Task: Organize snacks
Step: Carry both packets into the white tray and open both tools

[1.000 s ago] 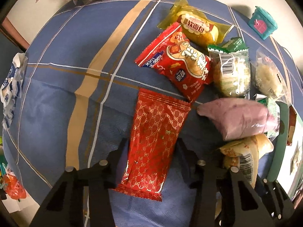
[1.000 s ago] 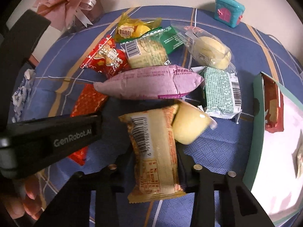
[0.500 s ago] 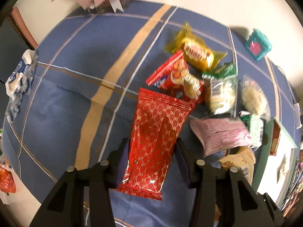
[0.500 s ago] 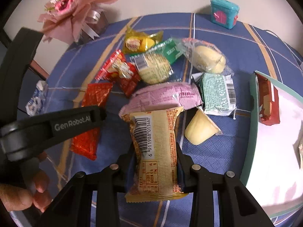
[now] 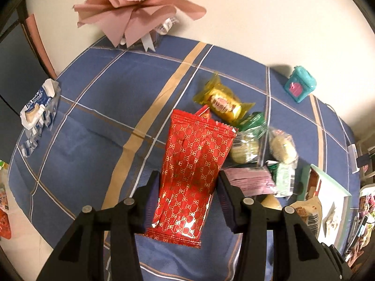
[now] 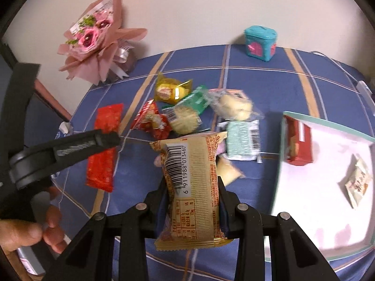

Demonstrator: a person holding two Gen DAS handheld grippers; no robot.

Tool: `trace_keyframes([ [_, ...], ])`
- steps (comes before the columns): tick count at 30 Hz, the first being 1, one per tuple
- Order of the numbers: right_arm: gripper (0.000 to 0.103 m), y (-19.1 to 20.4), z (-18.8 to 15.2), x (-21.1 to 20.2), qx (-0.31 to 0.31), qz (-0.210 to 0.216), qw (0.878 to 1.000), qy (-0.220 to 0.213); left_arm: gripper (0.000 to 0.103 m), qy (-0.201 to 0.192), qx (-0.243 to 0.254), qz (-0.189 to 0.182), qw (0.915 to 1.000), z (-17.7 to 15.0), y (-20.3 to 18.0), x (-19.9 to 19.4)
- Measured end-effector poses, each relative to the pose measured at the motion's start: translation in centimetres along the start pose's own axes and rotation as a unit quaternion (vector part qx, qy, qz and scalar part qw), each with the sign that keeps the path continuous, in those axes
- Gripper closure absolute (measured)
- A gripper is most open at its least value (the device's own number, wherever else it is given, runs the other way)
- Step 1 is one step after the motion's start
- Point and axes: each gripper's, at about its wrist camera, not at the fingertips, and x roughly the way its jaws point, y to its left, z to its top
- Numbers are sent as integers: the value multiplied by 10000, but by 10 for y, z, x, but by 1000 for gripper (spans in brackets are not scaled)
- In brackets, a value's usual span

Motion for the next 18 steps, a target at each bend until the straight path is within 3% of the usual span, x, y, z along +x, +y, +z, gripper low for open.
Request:
trace_keyframes([
  [5,65,-28,3,-12,242,-192,9995,-114,54,-131,106,-49,9998,-1,-22,-11],
  [6,65,-34,4,-14,304,-229,9992,-138,54,-143,-29,181,9997,-3,-26,-14],
  [18,65,-94,3,-39,741,-520,9956,-262,53,-199,528,41,9984,-18,-95,-22],
])
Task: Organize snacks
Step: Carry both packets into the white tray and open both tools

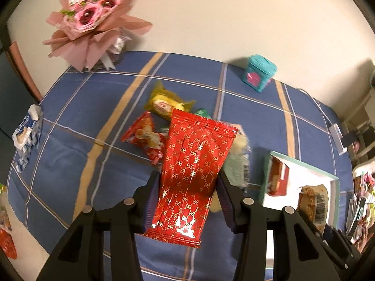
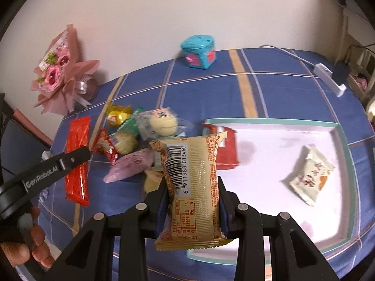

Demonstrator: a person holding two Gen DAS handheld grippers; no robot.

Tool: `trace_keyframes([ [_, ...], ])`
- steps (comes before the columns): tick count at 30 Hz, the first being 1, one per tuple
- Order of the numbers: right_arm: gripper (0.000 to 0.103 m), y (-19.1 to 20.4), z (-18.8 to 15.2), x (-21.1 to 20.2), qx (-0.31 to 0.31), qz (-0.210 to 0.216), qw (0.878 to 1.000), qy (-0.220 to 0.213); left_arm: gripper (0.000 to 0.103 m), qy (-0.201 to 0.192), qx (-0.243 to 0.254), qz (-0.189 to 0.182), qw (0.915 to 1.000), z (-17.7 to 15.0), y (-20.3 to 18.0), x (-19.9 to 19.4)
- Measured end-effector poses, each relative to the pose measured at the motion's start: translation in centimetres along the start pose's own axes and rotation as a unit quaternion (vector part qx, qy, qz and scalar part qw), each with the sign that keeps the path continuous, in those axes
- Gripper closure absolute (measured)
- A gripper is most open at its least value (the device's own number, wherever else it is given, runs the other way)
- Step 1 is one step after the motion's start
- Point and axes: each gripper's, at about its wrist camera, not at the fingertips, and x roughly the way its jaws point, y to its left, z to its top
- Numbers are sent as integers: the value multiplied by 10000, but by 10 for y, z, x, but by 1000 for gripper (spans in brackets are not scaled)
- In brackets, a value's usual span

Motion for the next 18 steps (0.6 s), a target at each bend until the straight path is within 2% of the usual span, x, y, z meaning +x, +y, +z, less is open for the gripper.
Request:
trace_keyframes([
  [9,65,-57,1,-11,413,-472,9980,-4,53,117,630,-180,9978,-16,-63,4],
  [18,65,-140,1,-33,1266,-950,9873,-109,53,216,1459,-581,9874,-40,-131,5],
])
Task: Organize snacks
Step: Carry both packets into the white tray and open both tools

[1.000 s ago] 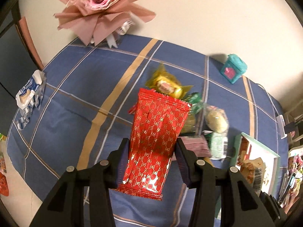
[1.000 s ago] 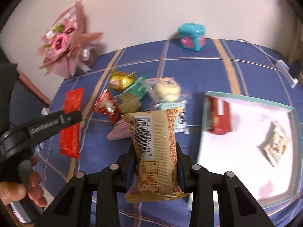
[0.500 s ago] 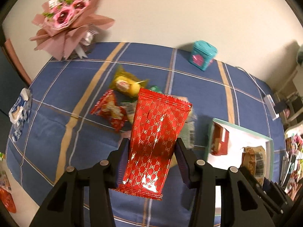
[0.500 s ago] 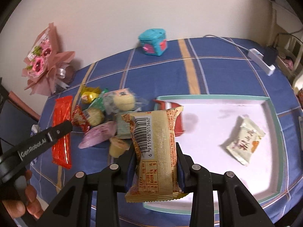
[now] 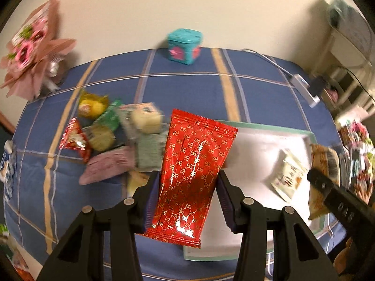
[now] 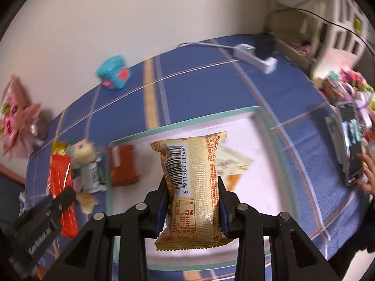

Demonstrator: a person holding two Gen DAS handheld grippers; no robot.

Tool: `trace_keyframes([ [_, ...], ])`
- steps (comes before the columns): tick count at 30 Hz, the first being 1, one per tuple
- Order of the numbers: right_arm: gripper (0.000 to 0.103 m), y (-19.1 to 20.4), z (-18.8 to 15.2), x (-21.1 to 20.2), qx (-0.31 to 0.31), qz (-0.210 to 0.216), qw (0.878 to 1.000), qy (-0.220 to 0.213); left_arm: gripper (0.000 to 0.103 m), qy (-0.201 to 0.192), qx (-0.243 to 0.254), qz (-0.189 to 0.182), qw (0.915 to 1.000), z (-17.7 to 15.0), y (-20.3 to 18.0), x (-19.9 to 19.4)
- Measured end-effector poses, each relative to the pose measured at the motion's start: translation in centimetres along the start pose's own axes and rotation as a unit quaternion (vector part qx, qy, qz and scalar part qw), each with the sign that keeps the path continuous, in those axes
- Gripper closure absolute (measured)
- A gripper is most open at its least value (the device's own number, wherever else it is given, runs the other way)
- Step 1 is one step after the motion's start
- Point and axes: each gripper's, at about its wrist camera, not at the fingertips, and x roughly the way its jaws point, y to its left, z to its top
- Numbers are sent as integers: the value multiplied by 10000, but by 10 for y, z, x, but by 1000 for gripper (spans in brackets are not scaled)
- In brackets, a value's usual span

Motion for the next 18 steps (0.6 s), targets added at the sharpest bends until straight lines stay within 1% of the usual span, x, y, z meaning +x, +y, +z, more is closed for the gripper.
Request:
trace_keyframes([
  [3,65,-16,3,-1,176,-47,9998,-12,53,58,186,-98,9998,-2,-17,4],
  [6,65,-24,4,2,286,-70,9996,42,53,135,371,-58,9992,-4,-30,10],
  [10,65,-20,2,7,197,-30,9997,140,53,324,534,-8,9980,-7,-38,25],
  [18,65,-14,-2,18,70,-66,9994,336,53,711,560,4,9959,-14,-42,50],
])
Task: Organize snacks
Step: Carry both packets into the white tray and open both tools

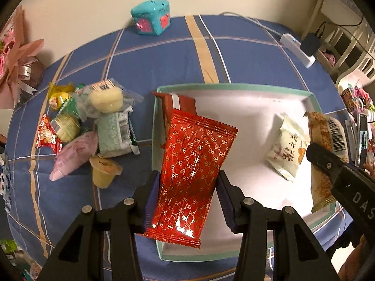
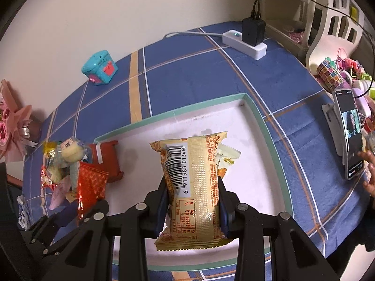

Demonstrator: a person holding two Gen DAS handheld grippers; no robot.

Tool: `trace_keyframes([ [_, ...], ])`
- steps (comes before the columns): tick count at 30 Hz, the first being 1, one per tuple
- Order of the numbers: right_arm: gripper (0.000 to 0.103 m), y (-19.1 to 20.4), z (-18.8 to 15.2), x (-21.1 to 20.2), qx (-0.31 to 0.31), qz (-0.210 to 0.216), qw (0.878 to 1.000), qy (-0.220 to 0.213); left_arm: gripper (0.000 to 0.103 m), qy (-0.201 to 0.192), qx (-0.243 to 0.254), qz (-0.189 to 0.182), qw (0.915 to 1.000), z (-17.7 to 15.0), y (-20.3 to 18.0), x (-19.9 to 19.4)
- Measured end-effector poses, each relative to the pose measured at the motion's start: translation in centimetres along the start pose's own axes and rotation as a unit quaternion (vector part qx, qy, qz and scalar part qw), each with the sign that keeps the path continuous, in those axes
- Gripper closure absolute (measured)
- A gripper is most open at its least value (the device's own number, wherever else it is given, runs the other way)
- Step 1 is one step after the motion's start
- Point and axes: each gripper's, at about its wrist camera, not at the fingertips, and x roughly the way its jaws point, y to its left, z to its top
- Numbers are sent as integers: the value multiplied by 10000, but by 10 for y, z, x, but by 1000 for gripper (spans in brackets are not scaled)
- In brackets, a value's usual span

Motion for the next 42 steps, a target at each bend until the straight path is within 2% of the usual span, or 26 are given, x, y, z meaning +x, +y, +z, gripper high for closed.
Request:
trace_keyframes([
  [24,64,5,-2,4,-128,-57,9999,72,53,89,20,-94,9999,-2,-6,7],
  [28,64,5,-2,5,-123,-64,9999,73,46,78,-38,-144,9999,-2,-4,6],
  [35,64,5,-3,8,-94,-93,9998,117,46,-6,-147,-167,9998,0,5,0],
  [37,64,5,-3,9,-94,-122,9998,136,41,1,-234,-135,9996,0,12,-1],
  [39,53,5,-4,11,-87,-108,9998,148,40,13,-312,-75,9995,0,18,-1],
  [40,37,5,-4,12,-75,-93,9998,150,40,22,-375,-37,9993,0,23,0],
  [42,33,7,-4,12,-104,-74,9998,127,39,18,-469,12,9989,0,30,0],
])
